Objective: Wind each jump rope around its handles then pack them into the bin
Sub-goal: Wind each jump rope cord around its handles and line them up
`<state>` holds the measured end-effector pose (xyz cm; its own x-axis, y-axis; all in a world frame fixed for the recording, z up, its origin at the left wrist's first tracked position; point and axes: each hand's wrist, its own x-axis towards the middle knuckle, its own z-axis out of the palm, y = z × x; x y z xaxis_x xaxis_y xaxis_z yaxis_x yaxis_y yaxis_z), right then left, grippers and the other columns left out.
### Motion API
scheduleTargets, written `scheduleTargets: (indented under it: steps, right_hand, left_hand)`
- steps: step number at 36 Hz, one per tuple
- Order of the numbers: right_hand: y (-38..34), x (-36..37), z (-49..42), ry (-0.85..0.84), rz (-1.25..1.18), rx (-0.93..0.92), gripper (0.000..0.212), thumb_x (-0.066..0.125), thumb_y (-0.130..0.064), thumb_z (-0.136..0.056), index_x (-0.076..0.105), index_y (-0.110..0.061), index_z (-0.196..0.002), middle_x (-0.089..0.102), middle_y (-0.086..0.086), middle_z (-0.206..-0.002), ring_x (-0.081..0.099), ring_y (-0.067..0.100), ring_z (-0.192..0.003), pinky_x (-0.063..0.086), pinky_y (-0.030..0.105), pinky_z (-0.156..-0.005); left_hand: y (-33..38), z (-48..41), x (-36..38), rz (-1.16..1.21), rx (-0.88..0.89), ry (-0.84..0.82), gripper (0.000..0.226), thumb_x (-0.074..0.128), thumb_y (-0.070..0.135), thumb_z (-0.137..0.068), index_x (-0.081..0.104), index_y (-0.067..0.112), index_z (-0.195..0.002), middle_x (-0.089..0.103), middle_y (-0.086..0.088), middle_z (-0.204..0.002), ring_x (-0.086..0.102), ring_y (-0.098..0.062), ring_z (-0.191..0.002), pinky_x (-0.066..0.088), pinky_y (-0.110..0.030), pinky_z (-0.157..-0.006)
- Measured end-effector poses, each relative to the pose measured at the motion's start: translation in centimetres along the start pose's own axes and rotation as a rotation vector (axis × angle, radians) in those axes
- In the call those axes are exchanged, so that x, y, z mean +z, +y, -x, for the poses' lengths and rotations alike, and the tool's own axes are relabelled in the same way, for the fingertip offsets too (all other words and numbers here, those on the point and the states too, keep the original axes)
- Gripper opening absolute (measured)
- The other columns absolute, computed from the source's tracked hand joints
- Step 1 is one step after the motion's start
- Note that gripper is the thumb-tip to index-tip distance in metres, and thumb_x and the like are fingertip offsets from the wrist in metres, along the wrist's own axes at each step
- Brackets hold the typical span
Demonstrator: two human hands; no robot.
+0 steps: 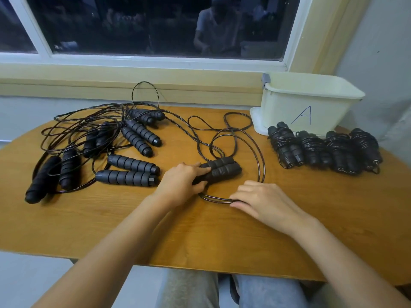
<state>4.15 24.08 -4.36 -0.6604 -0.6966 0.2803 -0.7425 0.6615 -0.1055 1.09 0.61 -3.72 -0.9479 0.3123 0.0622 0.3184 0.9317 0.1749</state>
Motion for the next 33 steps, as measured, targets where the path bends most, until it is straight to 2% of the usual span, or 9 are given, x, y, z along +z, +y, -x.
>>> scheduleTargets:
  steps: [4,9,12,16,20,23,27,30,33]
  right_hand:
    - [2.5,0.2,0.5,-0.012,-0.084,0.068,0.027,0.055,-0.04,-0.093,0.075,-0.024,-0.103,0.066,-0.016,-0.087,0.053,-0.001,-0.086,0.052,0.021,-0.076]
    - [4.2,1.0,1.2,0.038,-0.085,0.12,0.036,0.048,-0.049,-0.091,0.074,-0.025,-0.099,0.061,-0.021,-0.091,0.052,-0.002,-0.101,0.043,0.027,-0.1]
    - [4.6,1.2,1.4,0.084,-0.054,0.112,0.032,0.05,-0.045,-0.091,0.075,-0.025,-0.096,0.067,-0.015,-0.091,0.058,0.005,-0.103,0.04,0.027,-0.1]
    - [5.0,1.3,1.3,0.12,-0.03,0.081,0.024,0.055,-0.039,-0.092,0.075,-0.025,-0.095,0.066,-0.017,-0.088,0.056,0.0,-0.092,0.04,0.027,-0.104]
    - [5.3,1.0,1.3,0.1,-0.008,0.077,0.022,0.056,-0.037,-0.092,0.075,-0.027,-0.095,0.067,-0.016,-0.088,0.06,0.002,-0.09,0.047,0.031,-0.102]
    - [6.0,0.6,1.5,0.066,0.027,0.085,0.023,0.053,-0.04,-0.094,0.073,-0.028,-0.092,0.065,-0.019,-0.087,0.059,0.004,-0.09,0.055,0.037,-0.092]
    - [7.0,-0.3,1.6,0.071,0.045,0.087,0.03,0.048,-0.048,-0.095,0.072,-0.031,-0.087,0.061,-0.023,-0.085,0.052,0.002,-0.091,0.046,0.026,-0.089]
    - [7.1,-1.5,0.8,0.003,-0.158,0.251,0.023,0.049,-0.056,-0.09,0.064,-0.044,-0.078,0.06,-0.023,-0.085,0.048,0.002,-0.093,0.034,0.026,-0.09]
    - [7.6,-2.8,-0.7,-0.165,-0.457,0.422,0.022,0.059,-0.04,-0.093,0.066,-0.037,-0.073,0.063,-0.007,-0.08,0.056,0.01,-0.085,0.041,0.034,-0.085]
  left_hand:
    - [-0.7,0.2,1.4,0.15,-0.067,0.052,0.077,0.054,0.041,-0.097,0.006,0.035,-0.157,0.051,-0.002,-0.14,0.047,-0.02,-0.119,0.045,-0.036,-0.101]
    - [-0.8,0.2,2.7,0.054,-0.028,0.086,0.066,0.042,0.045,-0.101,0.015,0.025,-0.157,0.032,-0.002,-0.154,0.032,-0.019,-0.131,0.03,-0.033,-0.108]
    - [-0.8,0.3,3.1,0.046,-0.029,0.098,0.066,0.04,0.046,-0.102,0.012,0.027,-0.158,0.034,-0.006,-0.15,0.031,-0.02,-0.131,0.03,-0.033,-0.109]
    - [-0.8,0.5,3.4,0.045,-0.018,0.125,0.066,0.042,0.044,-0.102,0.011,0.025,-0.158,0.038,-0.009,-0.141,0.032,-0.021,-0.127,0.031,-0.032,-0.109]
    - [-0.5,0.8,3.1,0.041,0.013,0.129,0.067,0.04,0.044,-0.102,0.01,0.022,-0.158,0.035,-0.009,-0.141,0.031,-0.02,-0.125,0.03,-0.031,-0.109]
    - [-0.4,1.1,2.4,0.05,0.037,0.132,0.067,0.038,0.044,-0.102,0.007,0.022,-0.158,0.033,-0.007,-0.142,0.028,-0.018,-0.126,0.028,-0.029,-0.109]
    - [-0.8,1.7,0.3,0.097,0.06,0.234,0.065,0.041,0.038,-0.101,0.018,0.015,-0.157,0.04,-0.012,-0.137,0.034,-0.023,-0.124,0.035,-0.036,-0.107]
    - [-1.3,2.2,-1.1,0.067,0.168,0.305,0.065,0.035,0.044,-0.098,0.028,0.009,-0.153,0.048,-0.015,-0.126,0.041,-0.025,-0.113,0.046,-0.044,-0.098]
    - [-0.8,3.0,-2.7,-0.006,0.279,0.345,0.067,0.032,0.043,-0.096,0.032,0.006,-0.151,0.049,-0.013,-0.121,0.041,-0.02,-0.108,0.049,-0.039,-0.092]
